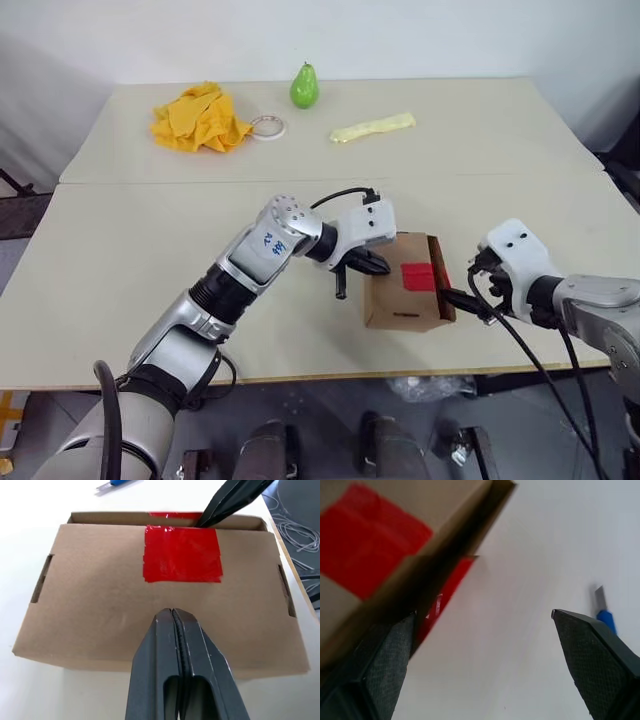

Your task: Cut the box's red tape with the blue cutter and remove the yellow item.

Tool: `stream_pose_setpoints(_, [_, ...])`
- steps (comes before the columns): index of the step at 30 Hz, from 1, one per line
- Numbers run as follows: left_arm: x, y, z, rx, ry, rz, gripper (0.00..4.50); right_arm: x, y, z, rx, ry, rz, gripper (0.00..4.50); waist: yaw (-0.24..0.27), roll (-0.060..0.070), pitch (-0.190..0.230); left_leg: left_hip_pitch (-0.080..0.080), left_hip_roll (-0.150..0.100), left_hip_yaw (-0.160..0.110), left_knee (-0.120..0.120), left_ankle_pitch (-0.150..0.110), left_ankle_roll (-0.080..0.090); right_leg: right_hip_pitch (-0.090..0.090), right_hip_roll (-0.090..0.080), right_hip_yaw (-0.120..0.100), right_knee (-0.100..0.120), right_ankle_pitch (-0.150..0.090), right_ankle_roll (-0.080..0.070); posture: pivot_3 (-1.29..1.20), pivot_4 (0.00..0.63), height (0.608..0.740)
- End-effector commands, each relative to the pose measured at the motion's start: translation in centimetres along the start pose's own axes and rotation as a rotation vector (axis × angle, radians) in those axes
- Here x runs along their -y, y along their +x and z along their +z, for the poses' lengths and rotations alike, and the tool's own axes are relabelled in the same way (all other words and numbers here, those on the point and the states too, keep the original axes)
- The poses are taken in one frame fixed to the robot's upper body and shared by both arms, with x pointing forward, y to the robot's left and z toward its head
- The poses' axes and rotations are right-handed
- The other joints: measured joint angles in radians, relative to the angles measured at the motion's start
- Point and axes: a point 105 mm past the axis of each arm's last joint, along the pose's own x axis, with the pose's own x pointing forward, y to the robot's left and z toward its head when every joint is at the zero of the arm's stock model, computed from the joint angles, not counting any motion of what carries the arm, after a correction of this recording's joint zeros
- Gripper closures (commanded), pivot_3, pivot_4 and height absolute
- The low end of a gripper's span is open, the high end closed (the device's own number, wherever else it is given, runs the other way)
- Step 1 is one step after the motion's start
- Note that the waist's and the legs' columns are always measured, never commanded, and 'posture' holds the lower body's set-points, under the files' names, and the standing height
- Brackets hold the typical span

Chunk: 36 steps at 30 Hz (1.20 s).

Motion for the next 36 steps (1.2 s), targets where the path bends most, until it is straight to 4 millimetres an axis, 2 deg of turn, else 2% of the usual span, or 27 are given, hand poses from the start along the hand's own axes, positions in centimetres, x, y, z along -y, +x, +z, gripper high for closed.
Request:
stream_pose_setpoints(1, [0.6,0.4,-1.4,-0.049,-0.019,-0.018,4.5,0.2,1.0,-2.5,-0.089,-0.081,0.026,0.02,0.002,0.0,0.0,0.0,0.0,0.0,0.0,0.0,0.0,0.0,0.0,0.0,0.0,0.0,0.0,0.0,0.15,0.74])
stream_pose_setpoints(7, [1.2,0.3,-1.9,-0.054,-0.043,-0.022,4.5,0.3,1.9,-3.9,-0.131,-0.177,0.073,0.02,-0.001,0.0,0.0,0.007,0.001,0.0,0.0,0.0,0.0,0.006,0.0,0.0,0.0,0.0,0.0,0.0,0.15,0.74])
stream_pose_setpoints(9, [1.4,0.3,-2.0,-0.056,-0.051,-0.021,4.5,0.6,1.9,-4.0,-0.134,-0.2,0.075,0.02,0.0,-0.001,0.0,0.013,0.001,-0.001,-0.001,-0.001,0.001,0.014,0.0,0.0,-0.004,-0.001,-0.001,0.0,0.15,0.74])
stream_pose_setpoints(13, [1.5,0.1,-2.2,-0.06,-0.065,-0.009,4.5,1.4,1.8,-3.3,-0.108,-0.168,0.063,0.02,0.001,-0.002,-0.001,0.014,0.002,-0.001,0.001,-0.002,0.001,0.015,0.0,0.0,-0.005,-0.001,-0.001,0.0,0.15,0.74])
stream_pose_setpoints(18, [1.2,-0.1,-2.5,-0.062,-0.076,0.014,4.5,1.3,1.1,-0.4,0.031,0.203,0.157,0.02,0.0,-0.001,-0.001,0.013,0.002,-0.001,0.001,-0.001,0.001,0.014,0.0,0.0,-0.002,-0.001,-0.002,0.0,0.15,0.74])
stream_pose_setpoints(24, [1.3,-0.3,-2.8,-0.07,-0.081,0.013,4.5,0.0,0.9,-0.6,-0.005,0.51,0.334,0.02,0.0,-0.001,-0.001,0.013,0.002,-0.002,0.001,-0.001,0.001,0.014,0.0,0.0,-0.001,-0.001,-0.002,0.0,0.15,0.74])
stream_pose_setpoints(30, [1.7,-0.3,-3.1,-0.077,-0.083,0.007,4.5,-0.5,2.0,0.0,0.036,0.674,0.465,0.02,-0.01,0.0,-0.001,0.014,0.002,-0.001,0.0,-0.002,0.001,0.014,0.0,0.0,0.0,-0.001,-0.002,0.0,0.15,0.74])
stream_pose_setpoints(36, [1.7,-0.2,-3.0,-0.073,-0.086,0.008,4.5,-1.1,3.0,1.8,0.074,0.726,0.548,0.02,-0.028,0.0,-0.001,0.015,0.002,-0.001,0.0,-0.001,0.0,0.014,0.0,0.001,0.0,-0.001,-0.002,0.0,0.15,0.74])
